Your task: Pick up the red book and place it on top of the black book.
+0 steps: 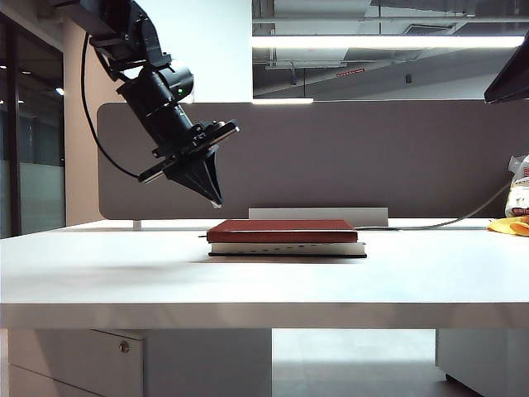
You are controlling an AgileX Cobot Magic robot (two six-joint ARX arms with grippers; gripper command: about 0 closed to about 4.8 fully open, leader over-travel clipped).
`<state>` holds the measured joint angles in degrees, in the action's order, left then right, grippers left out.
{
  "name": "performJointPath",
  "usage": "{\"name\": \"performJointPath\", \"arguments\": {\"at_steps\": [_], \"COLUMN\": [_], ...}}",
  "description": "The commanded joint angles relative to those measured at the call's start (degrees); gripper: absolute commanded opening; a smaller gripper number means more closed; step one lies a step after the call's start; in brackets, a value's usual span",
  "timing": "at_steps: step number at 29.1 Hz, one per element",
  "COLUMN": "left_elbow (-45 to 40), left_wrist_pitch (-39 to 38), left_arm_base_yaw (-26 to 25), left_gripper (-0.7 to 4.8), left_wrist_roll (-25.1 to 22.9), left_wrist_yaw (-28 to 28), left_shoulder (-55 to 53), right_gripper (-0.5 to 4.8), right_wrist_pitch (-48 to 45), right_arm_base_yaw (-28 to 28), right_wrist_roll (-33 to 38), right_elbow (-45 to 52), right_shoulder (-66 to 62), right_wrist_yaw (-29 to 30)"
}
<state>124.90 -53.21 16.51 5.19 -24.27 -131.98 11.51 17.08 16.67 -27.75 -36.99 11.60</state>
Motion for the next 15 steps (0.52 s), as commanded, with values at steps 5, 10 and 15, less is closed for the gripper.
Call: {"name": "performJointPath", "arguments": {"at_steps": [5,10,15], "left_elbow": [0.11,0.11,0.09], "left_wrist_pitch": [-0.37,-0.35,-0.39], "left_arm_base_yaw": [3.52,5.75,7.48], "left_gripper": [-0.06,-0.06,-0.06], "left_wrist_roll": [-0.92,-0.87,-0.66], "left_wrist_yaw": [-0.22,-0.11,-0.24], "left_shoulder": [0.55,0.55,0.46], "right_gripper": [-0.02,-0.02,-0.02], "right_wrist_pitch": [-0.57,-0.55,-0.55], "right_arm_base_yaw": [0.02,0.02,0.02], "right_wrist_roll": [0.04,0.07,0.04], "right_elbow": [-0.35,-0.35,-0.35], "right_shoulder": [0.04,0.04,0.04], "right_wrist_yaw": [0.11,0.11,0.11]}}
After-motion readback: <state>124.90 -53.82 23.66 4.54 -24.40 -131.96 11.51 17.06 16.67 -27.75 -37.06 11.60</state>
